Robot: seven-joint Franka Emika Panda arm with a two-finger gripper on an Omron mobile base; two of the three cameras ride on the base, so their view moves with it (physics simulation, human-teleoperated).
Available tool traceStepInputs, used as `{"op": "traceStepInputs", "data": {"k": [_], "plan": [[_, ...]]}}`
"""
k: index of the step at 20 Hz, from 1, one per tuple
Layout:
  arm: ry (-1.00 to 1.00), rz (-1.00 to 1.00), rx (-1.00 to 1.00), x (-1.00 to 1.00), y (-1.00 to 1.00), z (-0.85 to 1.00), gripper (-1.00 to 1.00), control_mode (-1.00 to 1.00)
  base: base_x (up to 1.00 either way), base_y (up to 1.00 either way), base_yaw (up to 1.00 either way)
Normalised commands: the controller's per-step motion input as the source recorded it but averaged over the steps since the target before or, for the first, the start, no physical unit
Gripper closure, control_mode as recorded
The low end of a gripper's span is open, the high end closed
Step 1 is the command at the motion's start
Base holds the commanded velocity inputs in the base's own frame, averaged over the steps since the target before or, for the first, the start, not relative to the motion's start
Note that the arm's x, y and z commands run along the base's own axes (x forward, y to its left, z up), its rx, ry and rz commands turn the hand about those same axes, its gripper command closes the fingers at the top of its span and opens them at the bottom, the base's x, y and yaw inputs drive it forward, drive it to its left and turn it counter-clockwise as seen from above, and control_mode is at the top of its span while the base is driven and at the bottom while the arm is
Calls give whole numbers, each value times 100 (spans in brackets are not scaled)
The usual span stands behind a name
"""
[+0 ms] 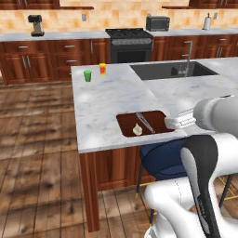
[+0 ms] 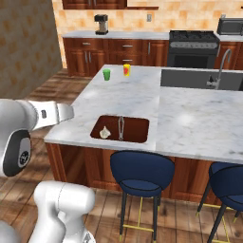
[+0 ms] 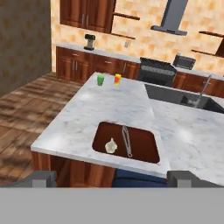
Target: Gather the potato and garlic from the fridge and place them on a tray on the dining counter. Then gather the steak and chicken drumstick from the fridge and place them on the other tray.
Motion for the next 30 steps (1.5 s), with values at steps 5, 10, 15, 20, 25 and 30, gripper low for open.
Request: {"op": "traceStepInputs", "data": {"k": [5,10,15,20,25,30], "plan": [[-2,-4,15,-99,0,0,-100,-100,0,0,0],[1,-10,17,-73,-5,0,-100,-100,0,0,0],[5,-6,0,1,-1,0,-100,-100,0,0,0],[7,-3,0,12,0,0,-100,100,0,-2,-2],[0,0,0,0,0,0,-100,100,-13,-72,-47],[0,0,0,0,0,0,-100,100,-5,-22,-93]]}}
